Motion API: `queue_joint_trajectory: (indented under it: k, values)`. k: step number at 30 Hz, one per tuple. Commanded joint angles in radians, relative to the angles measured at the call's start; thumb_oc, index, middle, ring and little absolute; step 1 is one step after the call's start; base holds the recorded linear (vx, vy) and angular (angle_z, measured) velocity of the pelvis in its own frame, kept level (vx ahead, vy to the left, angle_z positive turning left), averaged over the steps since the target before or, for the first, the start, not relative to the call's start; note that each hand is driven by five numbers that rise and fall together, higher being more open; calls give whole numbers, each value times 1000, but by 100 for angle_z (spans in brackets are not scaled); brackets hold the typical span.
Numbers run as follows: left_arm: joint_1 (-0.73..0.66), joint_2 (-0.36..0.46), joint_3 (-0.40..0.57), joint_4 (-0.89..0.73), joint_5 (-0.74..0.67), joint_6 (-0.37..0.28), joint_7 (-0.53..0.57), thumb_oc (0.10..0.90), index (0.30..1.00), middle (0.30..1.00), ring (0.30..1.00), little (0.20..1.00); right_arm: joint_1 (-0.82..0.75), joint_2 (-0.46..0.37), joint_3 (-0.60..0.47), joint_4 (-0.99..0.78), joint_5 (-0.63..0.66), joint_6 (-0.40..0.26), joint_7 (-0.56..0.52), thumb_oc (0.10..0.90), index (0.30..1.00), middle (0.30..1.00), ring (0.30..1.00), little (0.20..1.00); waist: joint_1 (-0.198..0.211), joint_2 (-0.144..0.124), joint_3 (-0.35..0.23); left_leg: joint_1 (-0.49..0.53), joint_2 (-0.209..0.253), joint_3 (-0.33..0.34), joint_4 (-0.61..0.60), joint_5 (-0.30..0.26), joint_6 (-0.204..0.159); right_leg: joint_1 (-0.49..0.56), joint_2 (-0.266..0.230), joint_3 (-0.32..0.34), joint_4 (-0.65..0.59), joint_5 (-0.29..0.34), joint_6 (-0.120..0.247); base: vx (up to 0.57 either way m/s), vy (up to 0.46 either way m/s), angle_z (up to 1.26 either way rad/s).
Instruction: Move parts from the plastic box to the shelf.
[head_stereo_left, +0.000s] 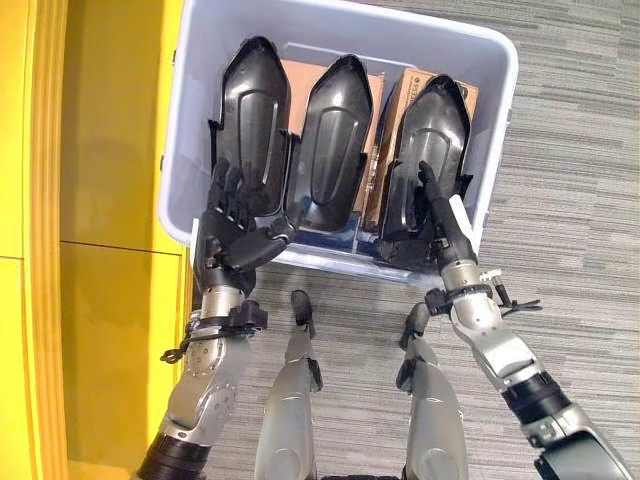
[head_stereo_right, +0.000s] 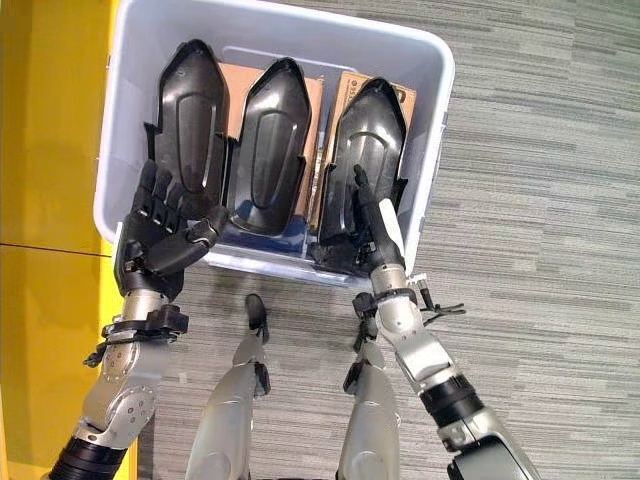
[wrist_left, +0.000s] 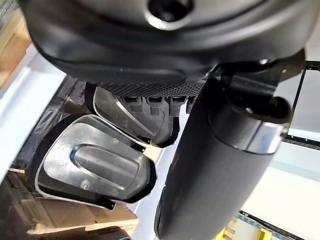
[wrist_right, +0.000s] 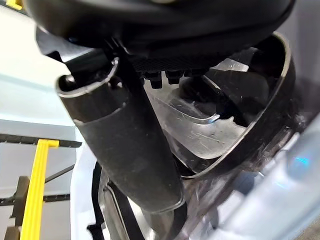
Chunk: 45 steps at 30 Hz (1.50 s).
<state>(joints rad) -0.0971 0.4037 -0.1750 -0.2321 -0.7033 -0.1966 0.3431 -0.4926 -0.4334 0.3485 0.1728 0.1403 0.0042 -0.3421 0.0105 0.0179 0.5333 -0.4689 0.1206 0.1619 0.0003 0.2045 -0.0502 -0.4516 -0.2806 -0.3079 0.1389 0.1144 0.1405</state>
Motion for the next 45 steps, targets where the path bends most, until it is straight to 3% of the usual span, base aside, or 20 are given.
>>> queue_joint_trajectory:
  k: [1, 14, 16, 31, 45]
  values:
    - [-21, 11, 20, -113, -18, -83, -34, 900, 1000, 1000, 1000, 1000, -92, -13, 2, 41, 70, -16, -16, 900, 1000, 1000, 1000, 1000, 45, -4, -13, 41, 17, 26, 96, -171, -42, 24, -16, 36, 55, -97, 23, 0, 0, 0]
    - [-32, 26, 6, -127, -37, -85, -51, 900, 1000, 1000, 1000, 1000, -252, -81, -4, 133, 92, -7, -40, 900, 1000, 1000, 1000, 1000, 63, 2, -13, 31, 13, 22, 106, -179, -39, 12, -15, 42, 67, -101, 23, 2, -3, -1]
    - [-43, 24, 10, -128, -36, -86, -48, 900, 1000, 1000, 1000, 1000, -262, -99, -8, 90, 80, -11, -39, 900, 1000, 1000, 1000, 1000, 60, -2, -13, 8, 13, 28, 110, -160, -29, -8, -15, 38, 64, -80, 12, -50, -1, 1]
    - [-55, 17, 65, -142, 2, -75, -14, 900, 1000, 1000, 1000, 1000, -104, -127, -127, -337, -75, -60, -37, 900, 1000, 1000, 1000, 1000, 27, -29, -13, -1, 14, 27, 120, -172, -21, -22, -10, 45, 81, -91, 13, -4, 0, 0]
    - [-38, 26, 90, -171, 7, -80, -14, 900, 1000, 1000, 1000, 1000, -118, -170, -160, -483, -212, -79, -50, 900, 1000, 1000, 1000, 1000, 16, -43, -13, -3, 18, 31, 127, -177, -21, -30, -7, 54, 93, -96, 14, 0, 0, 0]
